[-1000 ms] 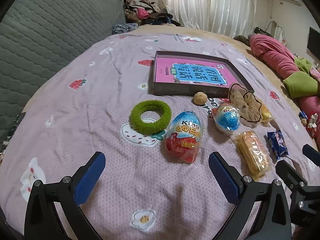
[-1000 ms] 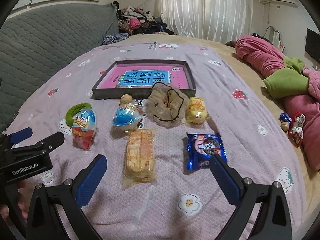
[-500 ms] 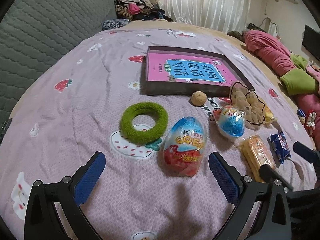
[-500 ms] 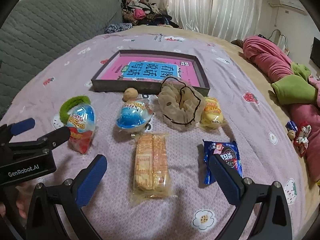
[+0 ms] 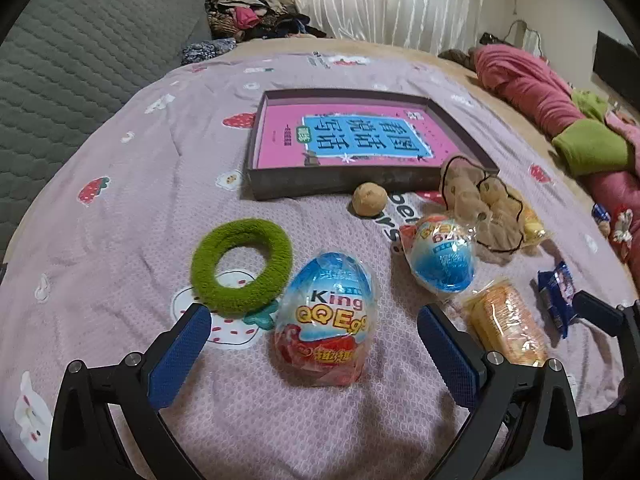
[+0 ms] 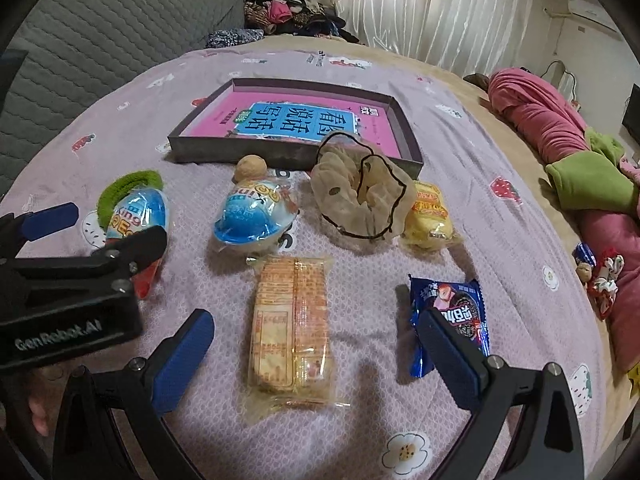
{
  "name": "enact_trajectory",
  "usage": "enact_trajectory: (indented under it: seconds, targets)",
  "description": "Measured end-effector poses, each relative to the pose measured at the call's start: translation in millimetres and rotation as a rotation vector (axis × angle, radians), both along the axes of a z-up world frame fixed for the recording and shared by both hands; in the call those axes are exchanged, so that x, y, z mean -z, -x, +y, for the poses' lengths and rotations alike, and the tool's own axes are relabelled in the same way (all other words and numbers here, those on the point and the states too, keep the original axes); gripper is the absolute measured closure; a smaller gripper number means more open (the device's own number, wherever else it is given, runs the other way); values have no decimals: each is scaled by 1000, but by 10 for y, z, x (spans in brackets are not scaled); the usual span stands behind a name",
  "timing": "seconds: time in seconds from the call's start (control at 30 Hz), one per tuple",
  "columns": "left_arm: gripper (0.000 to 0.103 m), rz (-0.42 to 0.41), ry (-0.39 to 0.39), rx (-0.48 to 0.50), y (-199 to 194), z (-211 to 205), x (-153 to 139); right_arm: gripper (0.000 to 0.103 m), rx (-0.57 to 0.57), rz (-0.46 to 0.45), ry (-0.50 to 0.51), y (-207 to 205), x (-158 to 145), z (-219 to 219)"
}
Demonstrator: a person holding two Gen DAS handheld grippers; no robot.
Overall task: Organize objects
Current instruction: 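Move both tools toward the King egg and the wafer pack, then grasp the King QQ Egg with the left tool while the right tool grasps the wafer pack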
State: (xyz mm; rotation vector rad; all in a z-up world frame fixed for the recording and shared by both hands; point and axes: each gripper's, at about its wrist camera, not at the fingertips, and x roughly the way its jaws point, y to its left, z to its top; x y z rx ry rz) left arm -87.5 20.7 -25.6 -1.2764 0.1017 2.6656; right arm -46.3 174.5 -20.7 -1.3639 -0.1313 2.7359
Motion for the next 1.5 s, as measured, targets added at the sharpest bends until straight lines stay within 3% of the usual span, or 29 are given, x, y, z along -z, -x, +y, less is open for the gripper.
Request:
enact_trajectory:
  seconds: [0.4,0.57,0.77,0.93,1.17,1.5]
  targets:
    - [8,-13,1,15,63,54,92,17,-16,-28,24,121,77,-15]
    - [18,-23,20,34,57,120,111,30,-19,-54,34,175,120,-33]
    - [26,-49,22,54,62,187,152,36,-25,-81,32,204,178,-46]
    - [44,-66,5,57,60,213,167,47,-30,-94,38,217,201,-40]
    - [44,-72,-20,76,62,268,165,63,-52,-104,24,252,225,-97]
    - [45,-96,-56,69,131,220,193,64,-72,-105,38,261,229,-90]
